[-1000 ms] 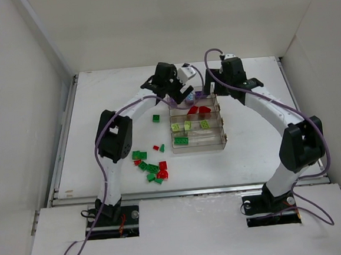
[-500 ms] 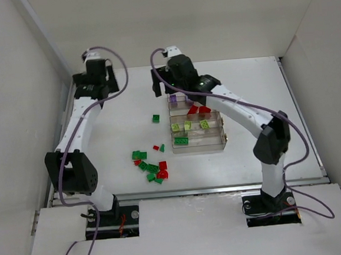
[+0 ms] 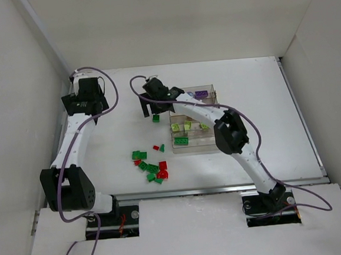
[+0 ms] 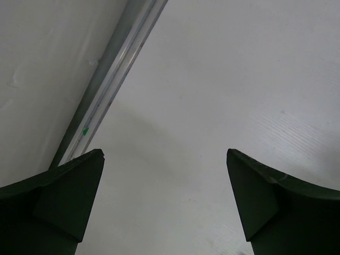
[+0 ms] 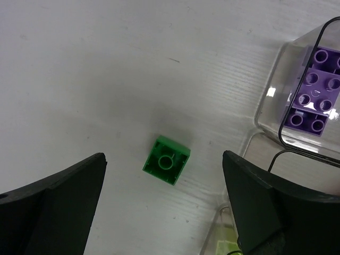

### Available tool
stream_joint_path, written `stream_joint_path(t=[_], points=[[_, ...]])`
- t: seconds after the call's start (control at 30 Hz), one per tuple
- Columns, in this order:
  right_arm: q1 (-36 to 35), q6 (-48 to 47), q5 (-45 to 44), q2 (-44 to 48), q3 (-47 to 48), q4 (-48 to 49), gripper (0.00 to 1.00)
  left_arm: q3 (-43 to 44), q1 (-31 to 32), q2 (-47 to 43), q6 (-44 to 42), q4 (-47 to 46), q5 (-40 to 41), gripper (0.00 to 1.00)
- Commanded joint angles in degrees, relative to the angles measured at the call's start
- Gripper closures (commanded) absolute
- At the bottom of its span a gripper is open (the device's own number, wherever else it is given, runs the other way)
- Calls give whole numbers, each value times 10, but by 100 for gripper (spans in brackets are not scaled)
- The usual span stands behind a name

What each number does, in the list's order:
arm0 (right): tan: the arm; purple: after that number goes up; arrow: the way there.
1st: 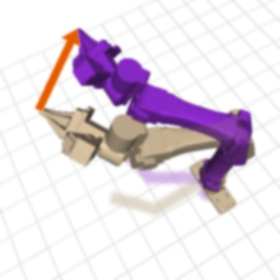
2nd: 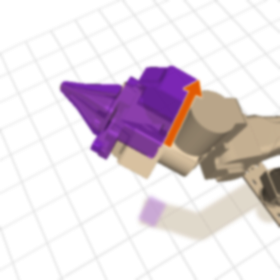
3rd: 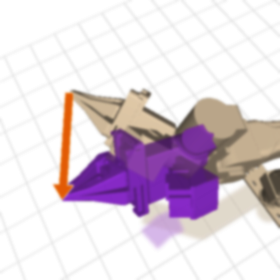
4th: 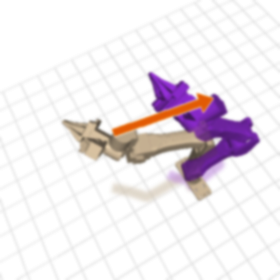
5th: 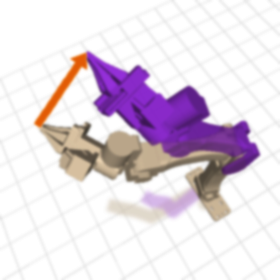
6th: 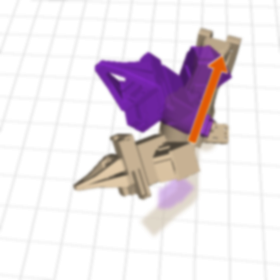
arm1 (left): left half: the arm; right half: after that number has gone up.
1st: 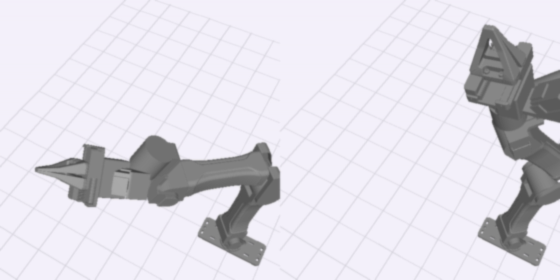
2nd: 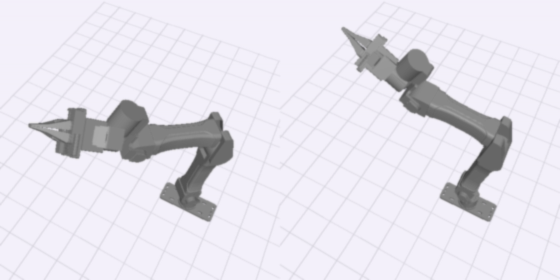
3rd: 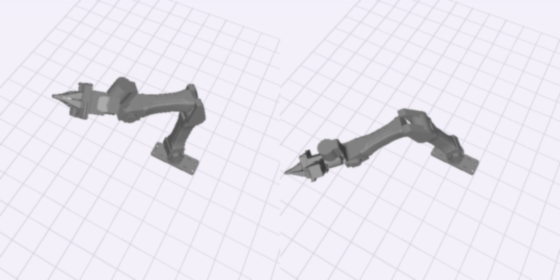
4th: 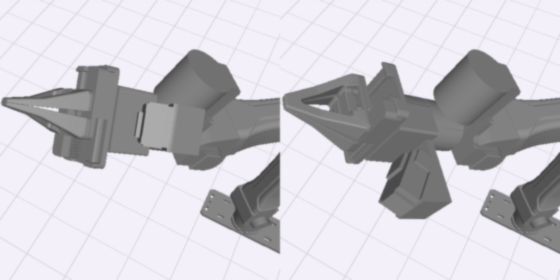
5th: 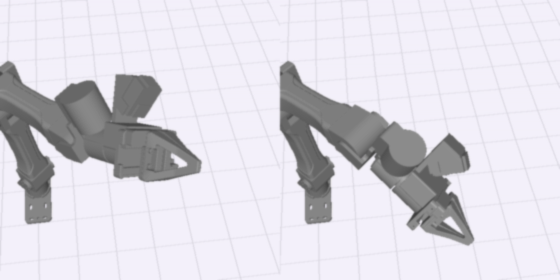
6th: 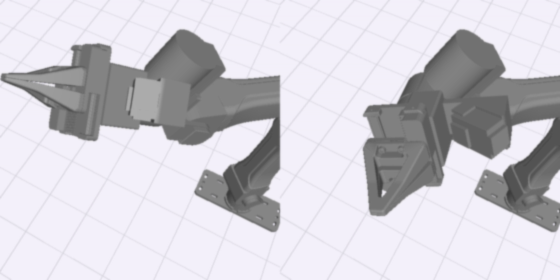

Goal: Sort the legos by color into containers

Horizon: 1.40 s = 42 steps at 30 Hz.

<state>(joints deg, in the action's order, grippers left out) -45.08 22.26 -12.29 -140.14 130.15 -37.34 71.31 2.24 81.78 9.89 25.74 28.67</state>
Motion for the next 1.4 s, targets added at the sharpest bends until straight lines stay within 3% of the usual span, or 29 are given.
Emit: stream_joint_path(t=[0.0, 0.53, 0.67, 0.7, 0.77, 0.8, 0.9, 0.93, 0.97, 1.1, 1.23, 1.37], points=[[-7, 15, -34, 2, 38, 10, 5, 15, 5, -16, 0, -19, 29, 0], [-37, -2, -78, -53, 5, -1, 15, 8, 10, -6, -5, -24, 13, 0], [-37, -22, -52, -53, 5, 11, 36, 8, 10, -6, -5, -24, 8, 0], [-37, -22, -47, -53, -2, 19, 49, 8, 10, -6, -5, -24, 8, 0], [-37, -28, -41, -53, -9, 28, 61, 8, 10, -6, -10, -24, 2, 0], [-37, -34, -41, -53, -9, 36, 73, 8, 10, -6, -10, -24, 2, 0], [-37, -40, -41, -47, -15, 42, 88, 8, 10, -6, -10, -24, -4, 0], [-37, -40, -41, -42, -15, 42, 98, 8, 10, -6, -10, -24, -10, 0], [-37, -53, -32, -34, -15, 42, 100, 8, 10, -6, -10, -24, -10, 0], [-43, -97, 28, 41, -45, 70, 100, 8, 10, -6, -10, -24, -28, 0], [-48, -121, 84, 189, -154, 116, 100, 8, 10, -6, -10, -19, -42, 1], [-43, -126, 57, 288, -232, 42, 100, 3, 10, -6, -15, -19, -56, 1]])
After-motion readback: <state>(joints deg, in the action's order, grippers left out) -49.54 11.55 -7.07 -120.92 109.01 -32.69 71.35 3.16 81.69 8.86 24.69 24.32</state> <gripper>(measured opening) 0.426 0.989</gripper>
